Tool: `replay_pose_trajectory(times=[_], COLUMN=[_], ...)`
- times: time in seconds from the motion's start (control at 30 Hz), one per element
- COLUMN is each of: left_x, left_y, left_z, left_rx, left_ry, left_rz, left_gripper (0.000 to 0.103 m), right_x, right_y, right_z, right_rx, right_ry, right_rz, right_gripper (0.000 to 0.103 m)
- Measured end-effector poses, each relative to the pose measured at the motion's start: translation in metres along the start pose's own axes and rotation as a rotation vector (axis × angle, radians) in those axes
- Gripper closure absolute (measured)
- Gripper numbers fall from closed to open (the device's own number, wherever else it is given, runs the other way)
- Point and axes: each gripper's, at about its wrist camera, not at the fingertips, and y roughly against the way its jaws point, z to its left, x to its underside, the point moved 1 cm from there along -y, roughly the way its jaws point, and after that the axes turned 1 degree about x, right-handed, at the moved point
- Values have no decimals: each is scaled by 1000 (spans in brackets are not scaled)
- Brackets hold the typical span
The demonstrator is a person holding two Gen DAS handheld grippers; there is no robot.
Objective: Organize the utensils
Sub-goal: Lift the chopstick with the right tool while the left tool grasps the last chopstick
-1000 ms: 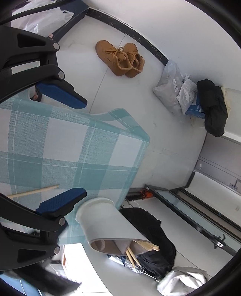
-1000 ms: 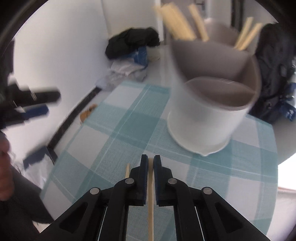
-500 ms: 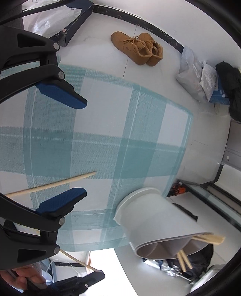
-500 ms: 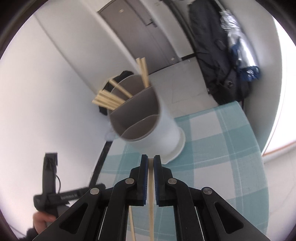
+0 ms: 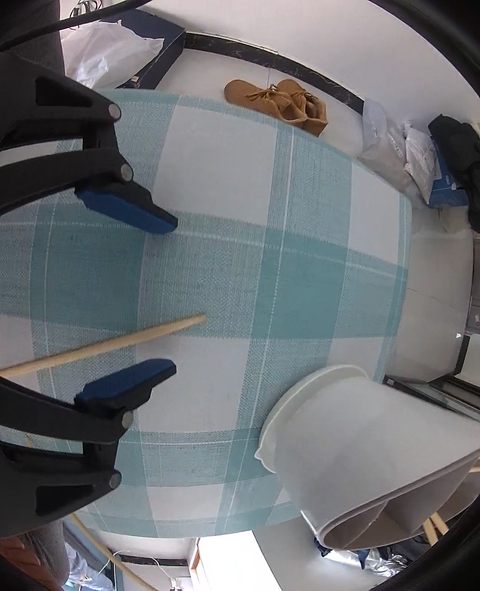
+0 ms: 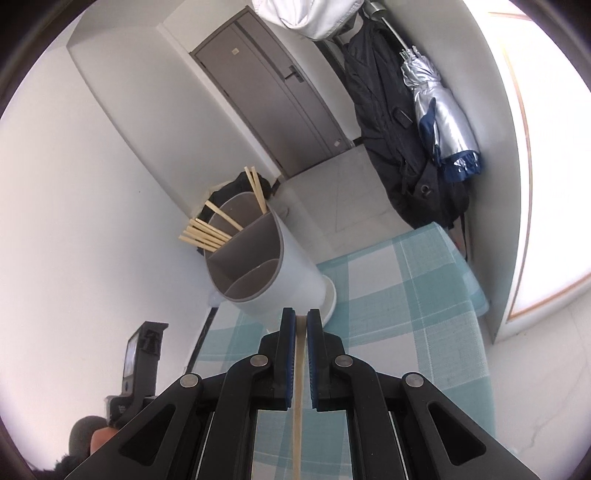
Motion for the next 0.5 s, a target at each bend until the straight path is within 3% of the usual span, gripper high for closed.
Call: replay_pose_trajectory(times=[0.1, 0.13, 0.2, 0.23, 0.37, 0.5], left_x=[2, 2, 2, 2, -1, -1], left_y=[-3, -3, -4, -5, -8, -4], left_z=[-11, -15, -24, -29, -40, -44], left_rx=[-100, -108, -105, -110, -130, -100], left_ry=[-31, -51, -86, -104, -149, -162], left_rz=[-19, -27, -18, -9, -22, -28], left_gripper=[65, 71, 95, 100, 102, 102], right_x=[3, 3, 2, 1, 0, -2], right_y=[2, 4, 3, 4, 6, 10], right_z=[0, 1, 0, -1, -6, -7], right_rx=[-6, -7, -14, -15, -9, -14], right_ry=[8, 13, 16, 14, -4, -8], right_rz=[4, 4, 1, 1, 2, -11], right_gripper=[98, 98, 98, 98, 98, 98])
